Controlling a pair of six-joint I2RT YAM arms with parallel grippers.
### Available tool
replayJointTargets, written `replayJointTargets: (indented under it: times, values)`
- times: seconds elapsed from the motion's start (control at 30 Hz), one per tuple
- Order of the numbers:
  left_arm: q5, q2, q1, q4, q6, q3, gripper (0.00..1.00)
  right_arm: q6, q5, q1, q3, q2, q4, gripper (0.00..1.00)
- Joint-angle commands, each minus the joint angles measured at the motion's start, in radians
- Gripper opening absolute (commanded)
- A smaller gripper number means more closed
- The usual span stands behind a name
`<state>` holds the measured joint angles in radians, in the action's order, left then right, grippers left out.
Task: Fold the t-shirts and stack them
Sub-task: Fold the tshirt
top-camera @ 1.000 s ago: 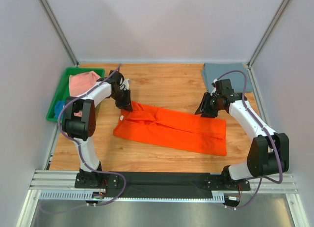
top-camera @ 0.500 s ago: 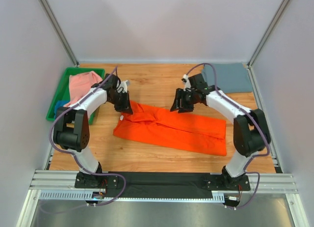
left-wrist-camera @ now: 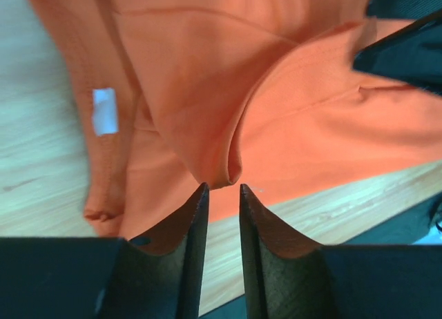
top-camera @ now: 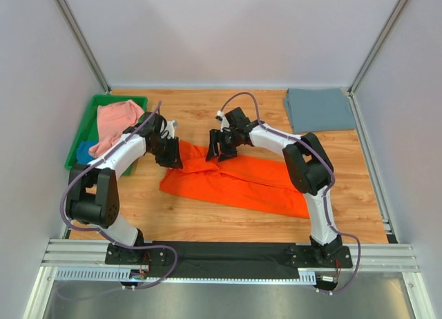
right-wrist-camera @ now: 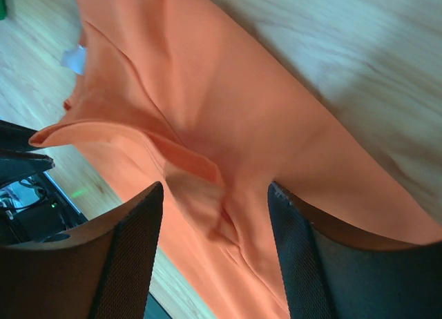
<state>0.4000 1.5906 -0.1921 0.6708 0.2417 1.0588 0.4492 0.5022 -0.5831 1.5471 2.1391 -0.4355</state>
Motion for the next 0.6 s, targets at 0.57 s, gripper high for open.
replayJointTargets:
  times: [0.57]
  values:
    - [-0.036,0.078,0.028,0.108,0.119,0.196,0.38,-0.032,0.035,-0.115,-0.046,-0.132,0.055,0.57]
